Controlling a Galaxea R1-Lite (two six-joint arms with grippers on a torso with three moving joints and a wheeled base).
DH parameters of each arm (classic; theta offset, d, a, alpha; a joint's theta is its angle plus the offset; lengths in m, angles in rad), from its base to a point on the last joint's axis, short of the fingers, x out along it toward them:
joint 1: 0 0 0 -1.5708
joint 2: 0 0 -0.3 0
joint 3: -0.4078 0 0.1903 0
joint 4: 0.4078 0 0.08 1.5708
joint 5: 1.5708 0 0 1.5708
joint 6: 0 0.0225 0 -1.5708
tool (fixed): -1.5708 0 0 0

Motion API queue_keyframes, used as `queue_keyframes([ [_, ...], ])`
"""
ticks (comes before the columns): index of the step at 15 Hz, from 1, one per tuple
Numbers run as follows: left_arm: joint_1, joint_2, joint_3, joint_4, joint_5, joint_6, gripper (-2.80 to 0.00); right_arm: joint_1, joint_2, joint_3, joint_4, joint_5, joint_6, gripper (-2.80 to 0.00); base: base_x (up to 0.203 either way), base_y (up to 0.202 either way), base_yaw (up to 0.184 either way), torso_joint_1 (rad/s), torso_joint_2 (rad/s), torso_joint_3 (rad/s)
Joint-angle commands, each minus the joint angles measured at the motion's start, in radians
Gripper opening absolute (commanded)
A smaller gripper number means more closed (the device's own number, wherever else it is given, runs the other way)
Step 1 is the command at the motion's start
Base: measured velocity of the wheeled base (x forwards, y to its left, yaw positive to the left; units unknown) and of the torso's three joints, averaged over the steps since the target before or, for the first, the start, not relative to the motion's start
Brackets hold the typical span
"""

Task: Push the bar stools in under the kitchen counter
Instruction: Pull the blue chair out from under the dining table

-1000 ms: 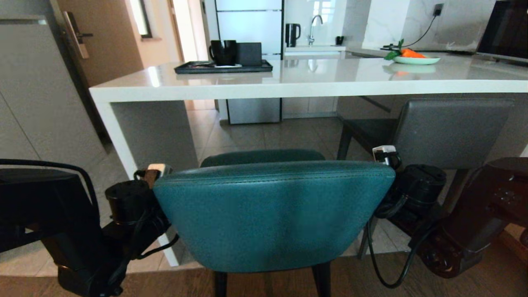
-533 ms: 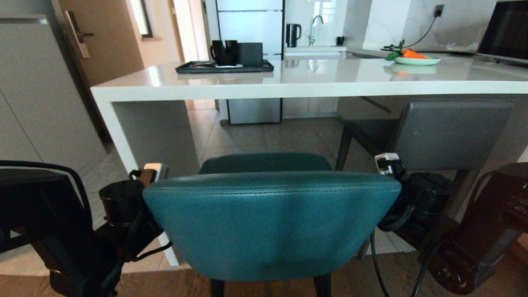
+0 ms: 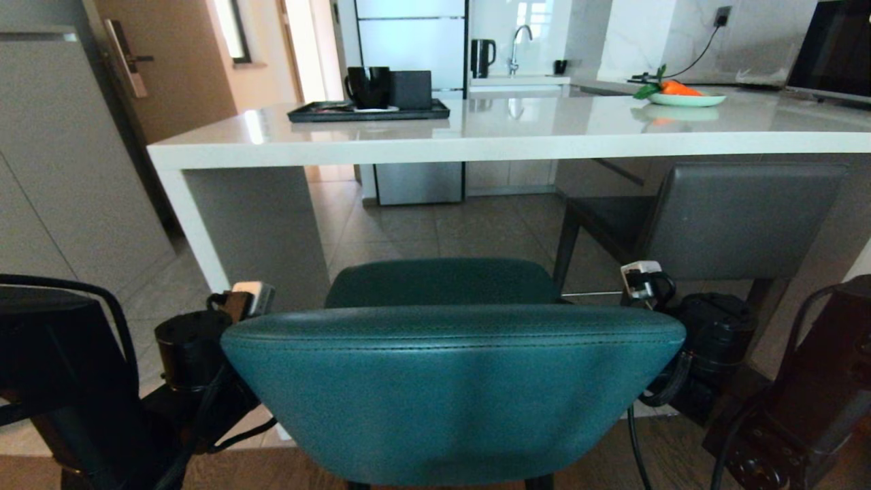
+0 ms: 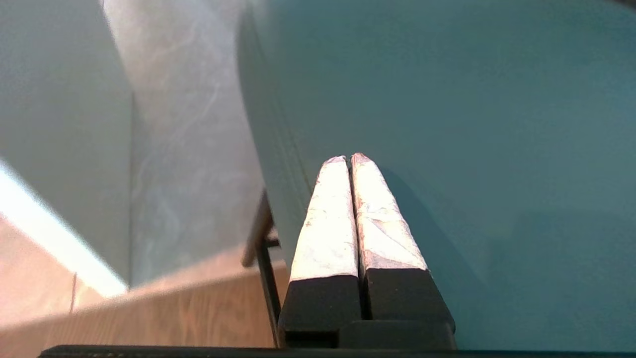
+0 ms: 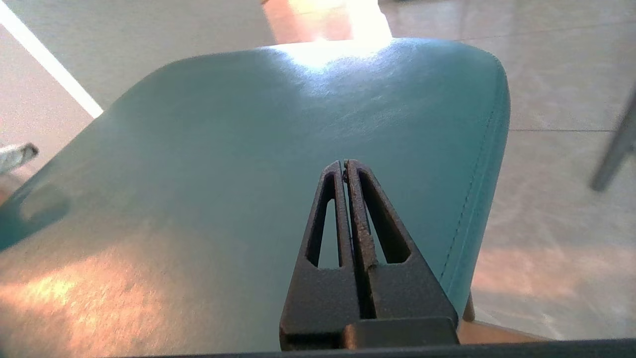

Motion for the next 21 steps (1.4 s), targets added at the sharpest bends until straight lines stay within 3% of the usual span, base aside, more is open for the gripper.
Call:
queue_keyframes([
  [1,0.027,-0.072,0.068,-0.007,0.001,-0.001,-2.8,0.007,0.029,-0.014,-0.008,0.0,0.002,-2.8,0.0,0.0,0.0,0.0,0.0,0.0],
  [5,0.031,-0.131,0.144,-0.007,0.002,-0.001,-2.8,0.01,0.009,-0.001,-0.008,-0.004,0.002,-2.8,0.0,0.0,0.0,0.0,0.0,0.0],
  [9,0.031,-0.079,0.076,-0.009,0.001,-0.001,-2.8,0.037,-0.085,0.085,-0.008,-0.04,0.004,-2.8,0.0,0.0,0.0,0.0,0.0,0.0],
  [13,0.024,-0.043,-0.023,-0.005,-0.011,0.0,-2.8,0.036,-0.093,0.081,-0.008,-0.052,0.01,-2.8,0.0,0.0,0.0,0.0,0.0,0.0],
  [21,0.014,-0.041,-0.021,0.003,-0.009,0.0,-2.8,0.027,-0.053,0.047,-0.008,-0.052,0.012,-2.8,-0.041,0.0,-0.001,0.001,0.0,0.0],
])
